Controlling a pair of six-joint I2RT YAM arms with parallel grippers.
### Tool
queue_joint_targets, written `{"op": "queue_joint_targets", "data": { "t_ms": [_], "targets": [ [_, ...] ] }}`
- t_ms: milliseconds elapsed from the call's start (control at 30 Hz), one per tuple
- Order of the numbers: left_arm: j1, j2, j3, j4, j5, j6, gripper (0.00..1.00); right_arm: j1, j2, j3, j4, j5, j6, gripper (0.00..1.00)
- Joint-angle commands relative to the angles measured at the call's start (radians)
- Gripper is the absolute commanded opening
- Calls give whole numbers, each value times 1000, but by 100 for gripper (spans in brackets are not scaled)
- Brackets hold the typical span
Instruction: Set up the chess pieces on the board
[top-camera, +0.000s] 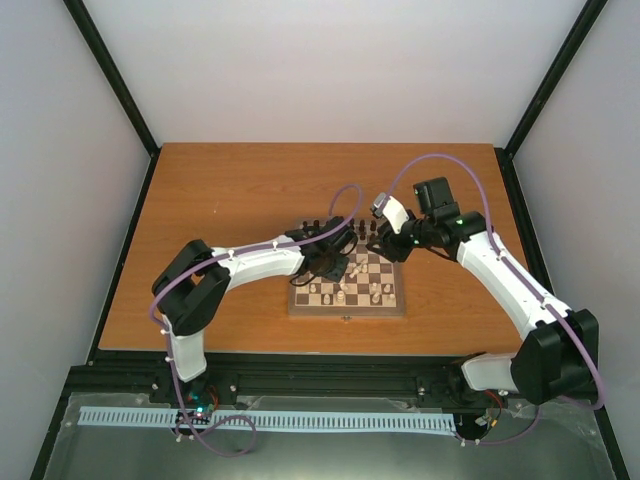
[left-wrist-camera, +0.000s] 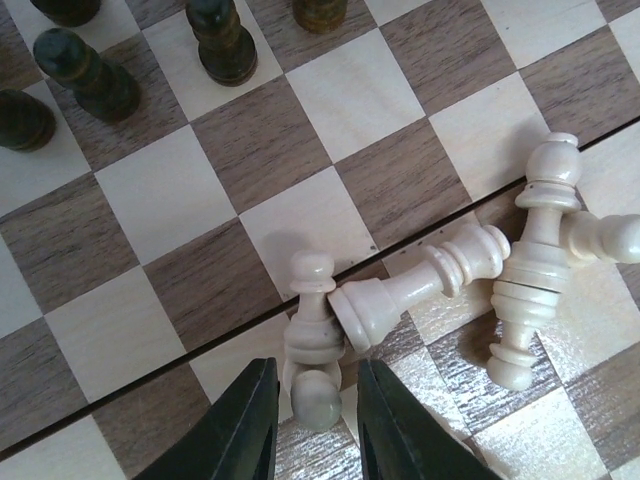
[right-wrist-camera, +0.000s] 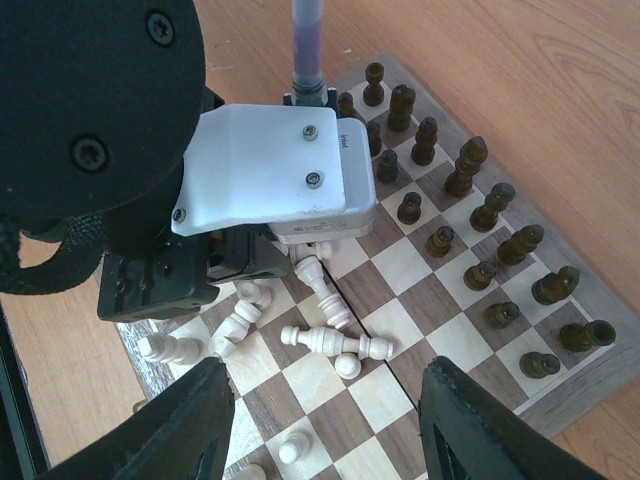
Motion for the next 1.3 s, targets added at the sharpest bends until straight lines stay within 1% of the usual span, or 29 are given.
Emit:
{"op": "queue_joint_targets", "data": {
  "t_ms": [0,100,333,467,700,867,967,1033,1267],
  "targets": [
    [8,20,49,20,-14,23,26,-11,17,2,10,-15,4,52],
    [9,29,52,20,-19,31,26,-10,23,3,6,-19,2,52],
    [9,22,50,21,-19,35,19,-10,31,7,0,-23,-1,52],
    [9,-23,26,11,-32,37,15,-10,31,7,0,-25,-1,52],
    [9,-126,-32,-18,-30,32,14,-10,32,6,-1,-29,-2,52],
    [9,-206,-89,-18,16,28,14,-11,35,9,-3,-30,-2,52],
    [9,-239,-123,-8,76,40,14,-10,38,9,-3,-31,-2,52],
    [9,-244,-136,-9,108,51,14,-10,42,10,-4,-30,-1,52],
    [-6,-216,-152,-14,147,77,15,-10,44,11,-7,-32,-3,52]
  ]
}}
